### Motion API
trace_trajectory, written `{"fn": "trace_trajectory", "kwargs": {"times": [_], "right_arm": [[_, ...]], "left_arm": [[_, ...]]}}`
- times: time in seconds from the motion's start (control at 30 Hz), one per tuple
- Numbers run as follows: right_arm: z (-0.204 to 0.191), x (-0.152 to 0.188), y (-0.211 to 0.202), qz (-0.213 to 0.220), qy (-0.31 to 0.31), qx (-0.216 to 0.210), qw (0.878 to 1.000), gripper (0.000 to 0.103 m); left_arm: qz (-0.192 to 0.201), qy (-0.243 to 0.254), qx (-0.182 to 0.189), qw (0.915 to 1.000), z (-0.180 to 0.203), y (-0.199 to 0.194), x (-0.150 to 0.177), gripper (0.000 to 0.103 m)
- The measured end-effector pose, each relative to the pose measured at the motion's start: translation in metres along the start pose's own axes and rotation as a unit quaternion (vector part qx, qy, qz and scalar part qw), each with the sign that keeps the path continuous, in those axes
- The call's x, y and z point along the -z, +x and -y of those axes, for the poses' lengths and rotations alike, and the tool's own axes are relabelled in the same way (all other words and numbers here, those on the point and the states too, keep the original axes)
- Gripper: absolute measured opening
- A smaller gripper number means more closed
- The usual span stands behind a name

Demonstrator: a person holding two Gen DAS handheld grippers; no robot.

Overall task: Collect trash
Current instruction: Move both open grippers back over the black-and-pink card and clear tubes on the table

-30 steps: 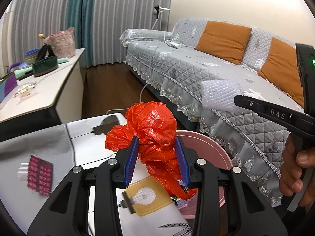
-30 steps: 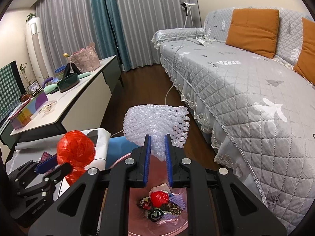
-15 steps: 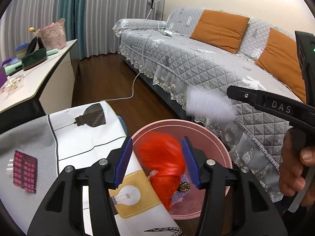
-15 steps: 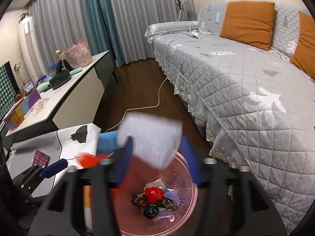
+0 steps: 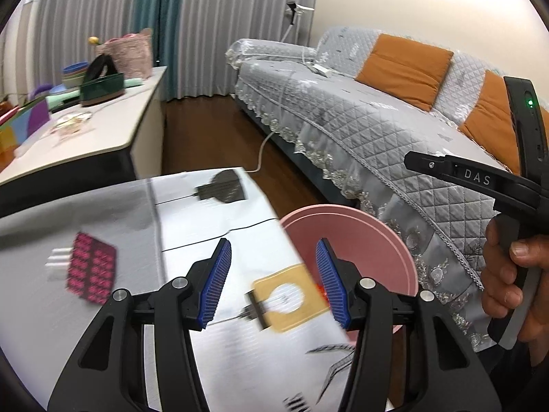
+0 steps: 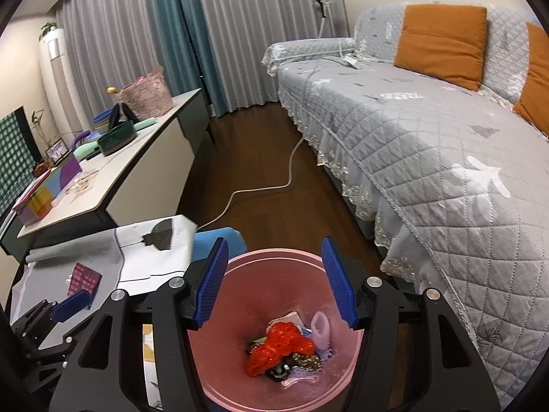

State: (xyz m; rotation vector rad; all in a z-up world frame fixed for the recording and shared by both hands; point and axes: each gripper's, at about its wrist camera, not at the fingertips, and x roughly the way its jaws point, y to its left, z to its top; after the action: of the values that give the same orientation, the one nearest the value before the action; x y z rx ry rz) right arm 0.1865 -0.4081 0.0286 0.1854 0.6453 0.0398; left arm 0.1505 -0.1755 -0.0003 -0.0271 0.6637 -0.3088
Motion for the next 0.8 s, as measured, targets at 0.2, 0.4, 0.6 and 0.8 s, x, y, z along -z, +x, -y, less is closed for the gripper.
{"fn": "trace_trajectory", "kwargs": {"times": [0.2,0.4,0.6,0.8], "right_arm": [[-0.039,0.004,-0.005,0.009,-0.028,-0.018,0.999,0.057],[-0.079,0.009,-0.005,0.01,-0.04,-0.048,0.998,0.057],[-0.125,0.02,0.001,0.009,-0.058,-0.084,0.995,0.057],[-0.163,0.035,0.012,-0.002,-0.086,-0.116,0.99,0.057]], "left_arm": [[0.01,-0.018,-0.021,0.9996,-0.033,-0.026,0.006,0.051],[0.022,-0.037,-0.042,0.9982,-0.067,-0.05,0.009,0.045],[0.037,-0.058,-0.069,0.9952,-0.106,-0.069,0.018,0.034],[0.039,-0.073,-0.111,0.9903,-0.15,-0.073,0.032,0.023]]}}
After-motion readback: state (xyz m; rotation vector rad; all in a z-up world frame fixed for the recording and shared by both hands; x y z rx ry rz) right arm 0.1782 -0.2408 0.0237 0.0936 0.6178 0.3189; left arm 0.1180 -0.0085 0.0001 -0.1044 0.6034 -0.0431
